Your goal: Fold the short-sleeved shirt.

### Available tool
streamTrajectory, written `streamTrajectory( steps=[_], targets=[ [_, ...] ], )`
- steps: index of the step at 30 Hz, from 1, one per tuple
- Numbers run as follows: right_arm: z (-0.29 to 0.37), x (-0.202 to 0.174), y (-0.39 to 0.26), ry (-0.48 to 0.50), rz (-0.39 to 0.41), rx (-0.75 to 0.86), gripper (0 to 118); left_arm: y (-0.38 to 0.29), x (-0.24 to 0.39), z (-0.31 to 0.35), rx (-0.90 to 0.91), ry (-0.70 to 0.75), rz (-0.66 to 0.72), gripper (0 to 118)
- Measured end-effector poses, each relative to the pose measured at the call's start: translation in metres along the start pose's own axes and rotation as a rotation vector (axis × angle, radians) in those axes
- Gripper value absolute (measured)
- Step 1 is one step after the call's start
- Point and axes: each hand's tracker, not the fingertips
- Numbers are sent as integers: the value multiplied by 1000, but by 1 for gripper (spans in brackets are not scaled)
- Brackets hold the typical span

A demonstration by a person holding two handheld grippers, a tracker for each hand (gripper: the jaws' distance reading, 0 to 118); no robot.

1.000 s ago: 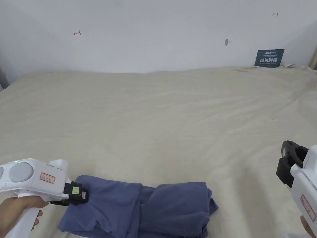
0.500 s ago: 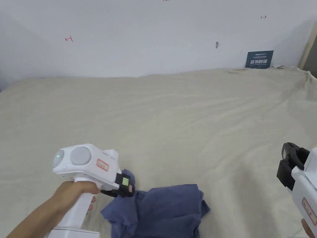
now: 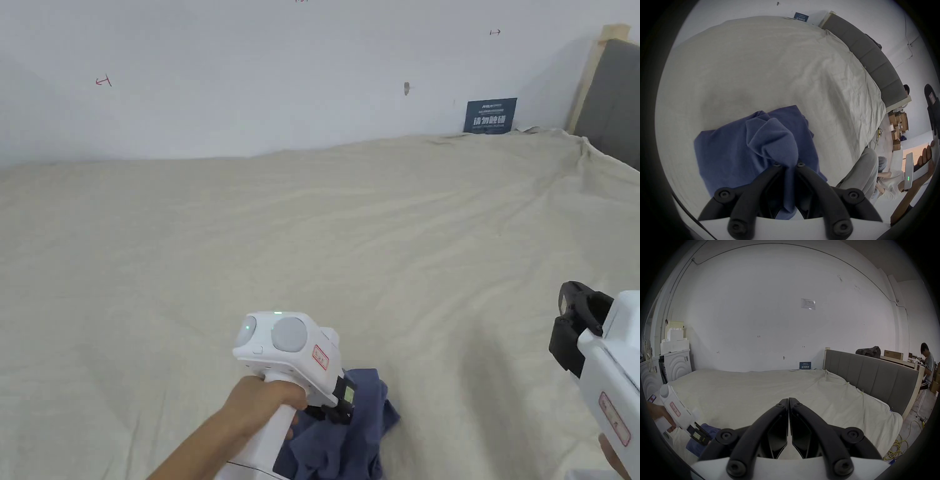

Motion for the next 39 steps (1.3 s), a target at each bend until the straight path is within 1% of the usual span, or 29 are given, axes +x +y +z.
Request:
streamTrajectory(
  steps=[5,6,7,10,11,12,16,22,25,27,28,30,32,34,35,36,39],
  targets=[
    [3,7,-1,-17,1,-3,1,-1,4,-13,-3,12,24,8],
    [3,9,-1,-19,1,-3,1,-1,2,-14,-4,3,49,13],
    [4,10,-1,-21,0,-3,1,-1,2,-14,-8,-15,60,20],
    [4,10,-2,-23,0,-6,1,-3,5,-8,11,-111,71,88],
    [4,10,-2,-23,0,-7,1,-3,8,-5,2,-149,80,106],
    [4,9,-2,-21,0,-8,1,-4,12,-2,1,-167,80,117],
    [5,8,-1,-17,4,-7,1,-8,24,23,98,-205,32,117],
    [6,6,3,-10,6,-2,1,-18,14,67,251,-163,26,117],
    [7,5,4,-7,6,3,1,-29,2,84,360,-65,22,113],
    [7,5,5,-4,6,6,1,-40,-6,89,437,38,-11,102],
    [8,5,5,-3,7,7,1,-45,-11,89,464,87,-17,93],
    [7,3,5,0,7,7,1,-55,-18,84,497,174,-28,63],
    [7,2,5,2,7,6,1,-64,-26,75,507,218,-43,29],
    [7,2,4,3,4,4,1,-74,-33,64,514,218,-42,18],
    [7,2,3,3,3,2,1,-79,-36,60,522,222,-42,8],
    [7,3,3,3,2,1,1,-83,-38,53,541,215,-42,1],
    [8,5,1,-1,0,-2,1,-94,-39,41,574,199,-23,0]
  ],
)
